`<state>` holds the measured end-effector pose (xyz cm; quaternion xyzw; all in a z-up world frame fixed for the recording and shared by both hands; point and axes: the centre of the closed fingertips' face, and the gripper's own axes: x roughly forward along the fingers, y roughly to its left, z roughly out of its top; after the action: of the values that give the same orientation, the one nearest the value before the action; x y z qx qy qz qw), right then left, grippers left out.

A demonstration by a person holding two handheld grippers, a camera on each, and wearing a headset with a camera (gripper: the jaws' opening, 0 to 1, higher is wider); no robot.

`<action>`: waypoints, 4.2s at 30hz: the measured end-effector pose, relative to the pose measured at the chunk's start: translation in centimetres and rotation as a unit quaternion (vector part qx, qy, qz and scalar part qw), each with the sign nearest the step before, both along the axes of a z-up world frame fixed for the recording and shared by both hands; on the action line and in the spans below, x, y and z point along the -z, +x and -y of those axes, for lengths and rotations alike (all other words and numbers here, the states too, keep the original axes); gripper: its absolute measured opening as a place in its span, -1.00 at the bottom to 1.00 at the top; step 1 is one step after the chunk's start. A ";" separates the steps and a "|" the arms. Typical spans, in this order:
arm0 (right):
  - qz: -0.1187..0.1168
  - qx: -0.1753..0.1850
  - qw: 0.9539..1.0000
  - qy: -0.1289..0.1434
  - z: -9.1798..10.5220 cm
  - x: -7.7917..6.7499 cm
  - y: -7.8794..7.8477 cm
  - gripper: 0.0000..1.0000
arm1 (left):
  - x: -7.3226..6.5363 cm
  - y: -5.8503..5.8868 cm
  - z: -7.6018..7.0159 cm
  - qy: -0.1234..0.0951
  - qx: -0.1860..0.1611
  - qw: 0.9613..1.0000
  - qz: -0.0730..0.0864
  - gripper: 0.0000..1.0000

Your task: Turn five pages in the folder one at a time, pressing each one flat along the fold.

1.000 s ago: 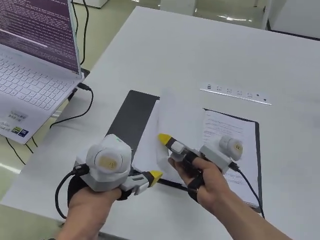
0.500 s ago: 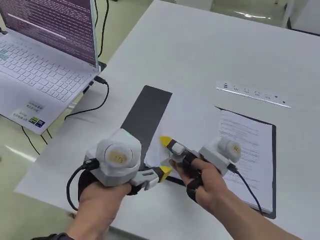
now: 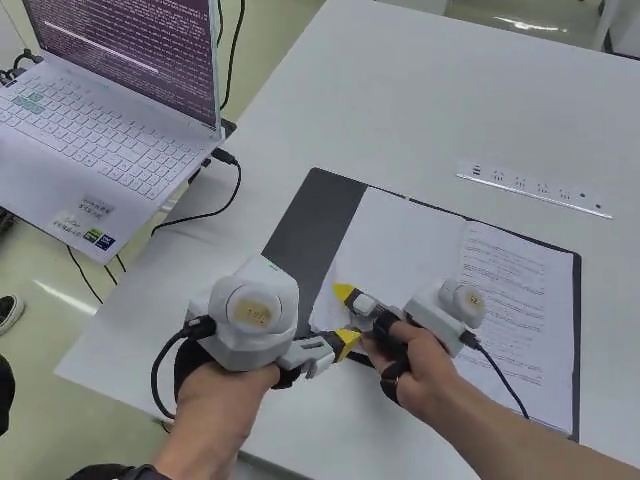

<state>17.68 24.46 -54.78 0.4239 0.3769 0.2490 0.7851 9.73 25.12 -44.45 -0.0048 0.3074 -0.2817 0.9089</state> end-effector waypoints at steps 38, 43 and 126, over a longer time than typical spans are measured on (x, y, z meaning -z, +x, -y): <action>0.079 -0.028 0.995 -0.045 3.3 -3.1 -3.9 -0.43 | -0.6 -0.3 -1.4 -0.002 0.024 1.000 -0.009 -0.21; 0.090 -0.021 0.994 -0.058 5.5 -4.0 -5.5 -0.41 | -0.2 0.1 -0.9 0.002 0.047 0.999 -0.006 -0.33; 0.079 0.088 0.990 -0.072 16.2 -2.3 0.7 -0.91 | 10.9 2.7 0.4 0.104 0.086 0.988 -0.079 -1.00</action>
<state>18.34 8.22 -52.43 0.3769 0.2921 0.1840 0.8595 12.38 24.70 -55.32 0.0942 0.4049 -0.3235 0.8500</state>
